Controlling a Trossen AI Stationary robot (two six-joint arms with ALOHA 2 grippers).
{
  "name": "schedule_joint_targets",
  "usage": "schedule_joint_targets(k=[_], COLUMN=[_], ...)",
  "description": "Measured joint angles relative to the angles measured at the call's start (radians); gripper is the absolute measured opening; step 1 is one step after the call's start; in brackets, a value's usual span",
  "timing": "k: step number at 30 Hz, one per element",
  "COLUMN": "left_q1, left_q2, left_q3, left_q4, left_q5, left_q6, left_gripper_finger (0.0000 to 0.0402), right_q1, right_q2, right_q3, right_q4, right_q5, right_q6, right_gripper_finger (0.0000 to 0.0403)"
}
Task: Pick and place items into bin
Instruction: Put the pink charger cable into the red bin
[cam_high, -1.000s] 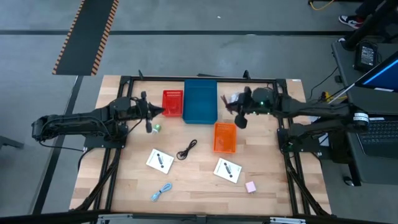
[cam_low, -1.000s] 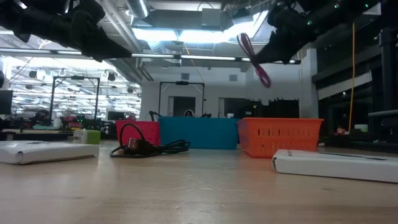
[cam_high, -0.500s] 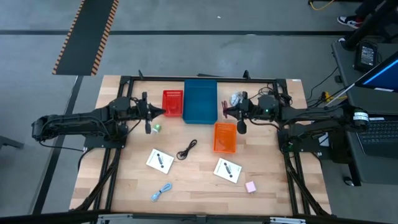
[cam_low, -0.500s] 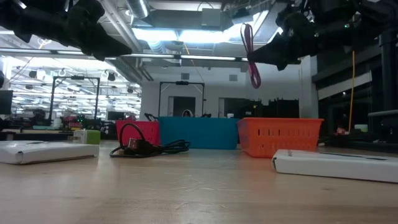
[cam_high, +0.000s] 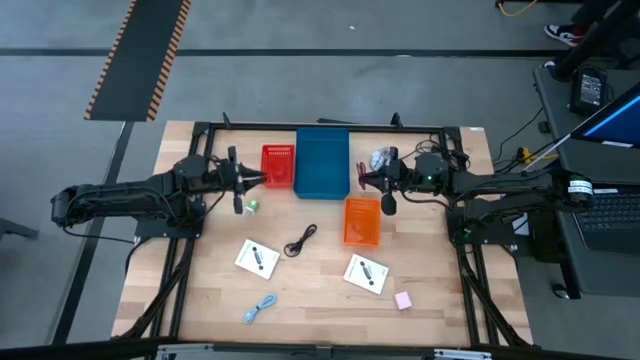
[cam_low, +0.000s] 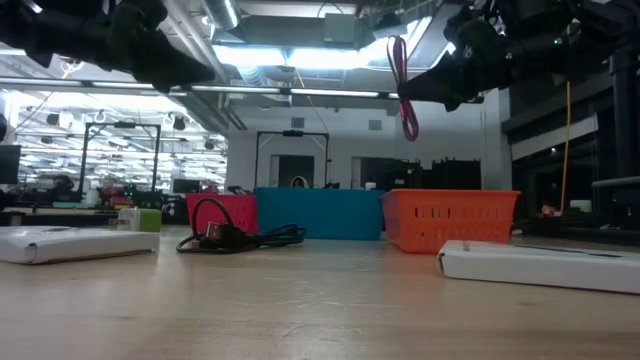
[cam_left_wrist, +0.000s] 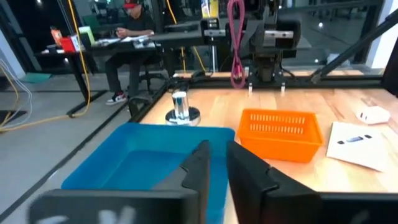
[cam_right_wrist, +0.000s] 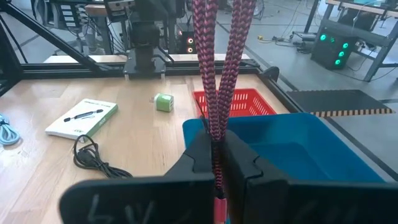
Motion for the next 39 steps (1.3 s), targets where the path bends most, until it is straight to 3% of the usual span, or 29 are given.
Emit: schedule_joint_targets(k=[9,14,21,25,31,35,39], left_q1=[0.000,0.000,0.000,0.000,0.000,0.000,0.000], left_q2=[0.000,0.000,0.015,0.067,0.232,0.356,0.469], left_q3=[0.000,0.000,0.000,0.000,0.000,0.002,0.051], left_q4=[0.022,0.021,0.048,0.127,0.298,0.463,0.501], left_q5=[0.009,0.118,0.133,0.133,0.132,0.132,0.132], left_q6=[0.001,0.015,-0.005,-0.091,-0.106,-0.124,-0.159], left_gripper_finger=[0.0156,0.0188,0.0189,0.0183,0.0187,0.0191,0.0191], right_q1=[0.000,0.000,0.003,0.023,0.035,0.035,0.038], right_q2=[0.000,0.000,0.019,0.086,0.212,0.258,0.307], right_q3=[0.000,0.000,0.001,0.001,0.006,0.047,0.097], right_q4=[0.000,0.022,0.039,0.120,0.311,0.314,0.312], right_q5=[0.000,0.000,0.000,0.000,-0.028,-0.054,-0.101], right_q6=[0.001,0.002,0.030,0.031,0.029,0.024,0.006], right_gripper_finger=[0.0000,0.0000,0.0000,0.0000,0.0000,0.0000,0.0000])
